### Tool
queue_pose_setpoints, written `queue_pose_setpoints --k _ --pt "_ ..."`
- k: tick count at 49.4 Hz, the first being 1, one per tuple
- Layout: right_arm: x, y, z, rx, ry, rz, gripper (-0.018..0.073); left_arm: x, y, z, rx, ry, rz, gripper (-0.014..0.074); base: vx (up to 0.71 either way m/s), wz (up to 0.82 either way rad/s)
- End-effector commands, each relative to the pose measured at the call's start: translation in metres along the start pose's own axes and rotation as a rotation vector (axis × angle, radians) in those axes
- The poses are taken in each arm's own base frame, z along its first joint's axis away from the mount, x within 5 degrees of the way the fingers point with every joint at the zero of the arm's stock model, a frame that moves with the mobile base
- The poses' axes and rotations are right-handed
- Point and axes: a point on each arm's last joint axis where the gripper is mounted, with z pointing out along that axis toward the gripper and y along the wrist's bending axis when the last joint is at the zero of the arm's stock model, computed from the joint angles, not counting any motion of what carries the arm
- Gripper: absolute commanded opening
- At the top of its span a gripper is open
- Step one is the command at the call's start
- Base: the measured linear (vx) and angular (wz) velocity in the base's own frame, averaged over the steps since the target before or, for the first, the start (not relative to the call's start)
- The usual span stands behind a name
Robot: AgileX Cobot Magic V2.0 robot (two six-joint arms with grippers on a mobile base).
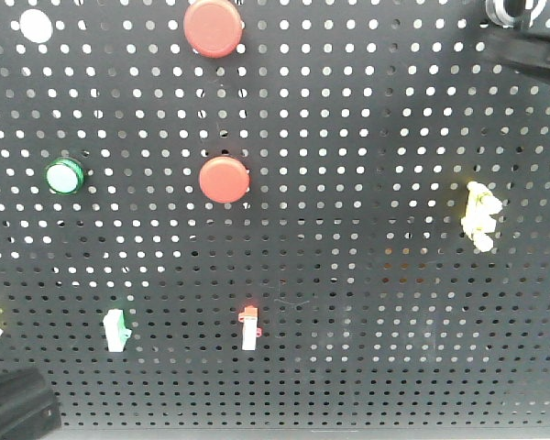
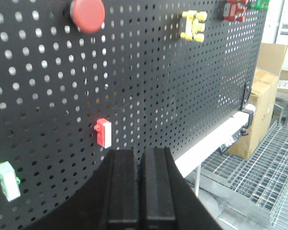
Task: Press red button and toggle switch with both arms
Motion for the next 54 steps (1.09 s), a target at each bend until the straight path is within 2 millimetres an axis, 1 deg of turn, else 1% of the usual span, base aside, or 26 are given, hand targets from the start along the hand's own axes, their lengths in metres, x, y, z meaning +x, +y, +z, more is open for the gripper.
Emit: queue_pose_setpoints --k 1,12,24,35,42,47,49,54 --pt "-0.021 0.004 -0.008 0.033 -0.108 -0.001 -0.0003 -0.011 0.003 -0.001 -0.033 -0.054 -0.038 0.0002 0.00 0.00" --pt "-0.020 -0.003 -0.008 0.120 -0.096 -0.079 -0.0003 -0.011 0.003 -0.001 -0.033 -0.054 -0.038 0.0002 0.00 0.00" --pt "-0.027 -0.012 -0.012 0.227 -0.158 -0.104 -0.0003 -0.011 0.002 -0.001 -0.031 -0.053 -0.037 0.0002 0.00 0.00" --pt "-0.026 -0.009 -0.016 0.238 -0.129 -0.139 -0.0003 -0.011 0.003 -0.001 -0.035 -0.051 -0.027 0.0002 0.00 0.00" --pt "-0.016 0.003 -0.021 0.161 0.009 -0.191 -0.0003 -0.010 0.003 -0.001 -0.034 -0.046 -0.026 0.0002 0.00 0.00" --pt "-0.008 0.010 -0.027 0.134 0.121 -0.233 -0.0003 -0.001 0.004 0.000 -0.040 -0.022 -0.028 0.0002 0.00 0.00" --pt "-0.005 0.013 -0.034 0.145 0.142 -0.243 -0.0003 0.005 0.005 0.001 -0.046 -0.007 -0.033 0.0002 0.00 0.00" --pt "0.014 0.016 -0.050 0.204 0.133 -0.243 -0.0003 0.030 0.009 0.004 -0.087 0.049 -0.059 0.0002 0.00 0.00"
